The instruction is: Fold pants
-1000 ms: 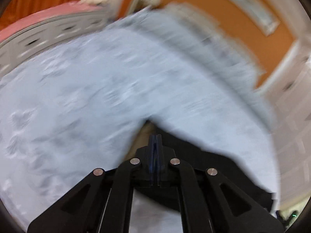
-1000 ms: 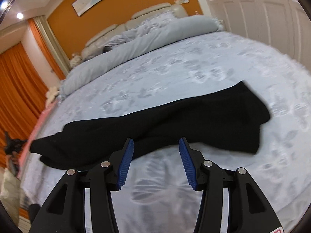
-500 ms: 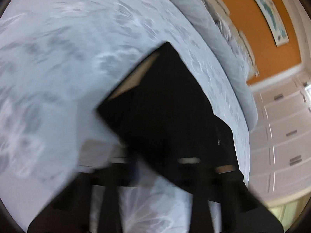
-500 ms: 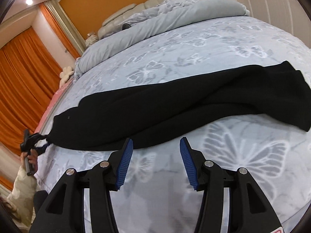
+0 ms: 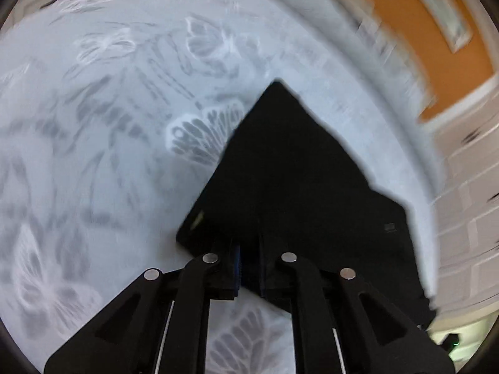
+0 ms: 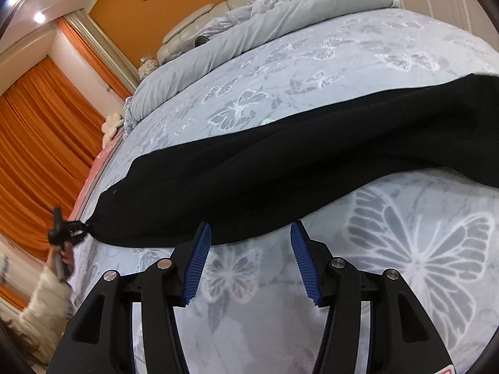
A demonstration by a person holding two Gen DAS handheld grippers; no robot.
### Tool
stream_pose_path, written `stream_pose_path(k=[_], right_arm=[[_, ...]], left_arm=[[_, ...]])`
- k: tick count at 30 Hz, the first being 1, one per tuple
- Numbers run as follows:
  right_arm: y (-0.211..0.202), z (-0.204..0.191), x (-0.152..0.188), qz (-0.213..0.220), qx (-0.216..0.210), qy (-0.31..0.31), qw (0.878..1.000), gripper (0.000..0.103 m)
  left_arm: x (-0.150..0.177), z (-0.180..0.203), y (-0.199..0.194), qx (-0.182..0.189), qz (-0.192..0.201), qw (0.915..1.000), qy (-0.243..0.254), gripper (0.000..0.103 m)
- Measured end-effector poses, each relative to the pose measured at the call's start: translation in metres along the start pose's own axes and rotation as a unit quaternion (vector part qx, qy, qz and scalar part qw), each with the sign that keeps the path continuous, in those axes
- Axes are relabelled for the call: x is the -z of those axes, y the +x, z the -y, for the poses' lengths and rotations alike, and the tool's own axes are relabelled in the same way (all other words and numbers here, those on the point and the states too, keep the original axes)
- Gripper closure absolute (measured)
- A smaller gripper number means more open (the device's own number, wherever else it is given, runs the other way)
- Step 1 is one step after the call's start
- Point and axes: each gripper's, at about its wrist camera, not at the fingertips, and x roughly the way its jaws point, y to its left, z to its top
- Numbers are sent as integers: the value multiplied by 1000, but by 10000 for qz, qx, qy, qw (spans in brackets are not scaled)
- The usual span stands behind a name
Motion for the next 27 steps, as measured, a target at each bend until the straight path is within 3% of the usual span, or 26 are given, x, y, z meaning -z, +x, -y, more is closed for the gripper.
stream_pose_path(k=[3, 6, 9, 11, 12, 14, 17, 20, 23, 24, 25, 26, 27], right_arm=[[2, -15, -7, 22, -30, -251, 9997, 43], [25, -62, -43, -112, -358, -822, 9959, 43], [55, -110, -73, -260, -668, -1277, 9892, 42], [79, -143, -89, -259, -803, -1504, 9850, 41], [93, -157, -95, -330, -859, -1597, 9829, 39], [135, -194, -108, -711, -926, -1937, 9741, 38], [190, -238, -120, -1081, -995, -2431, 9588, 38], [245, -261, -129, -1559, -907, -2633, 9477, 29], [284, -256, -128, -2137, -741, -2583, 9392, 29], [289, -251, -124, -2213, -777, -2564, 9377, 35], [283, -250, -118, -2115, -947, -2751, 9331, 49], [277, -252, -111, -2083, -1011, -2977, 9262, 94], [269, -253, -103, -2134, -1062, -3140, 9190, 102]], left_arm=[[11, 2, -15, 21, 125, 9999, -84, 83], [17, 11, -31, -79, 223, 9996, -148, 83], [17, 42, -53, 99, 500, 9981, 334, 82], [12, 74, -47, 11, 474, 9959, 765, 57], [9, 84, -36, -115, 392, 9954, 870, 31], [9, 91, -11, -318, 125, 9951, 932, 32], [26, 80, 14, -31, -360, 9972, 656, 34], [41, 71, 22, 115, -359, 9972, 645, 34], [46, 70, 19, 214, -279, 9968, 719, 34], [47, 69, 17, 264, -283, 9968, 705, 34], [47, 68, 17, 303, -301, 9966, 708, 34], [47, 67, 16, 359, -310, 9964, 698, 34], [48, 61, 10, 434, -303, 9961, 703, 34]])
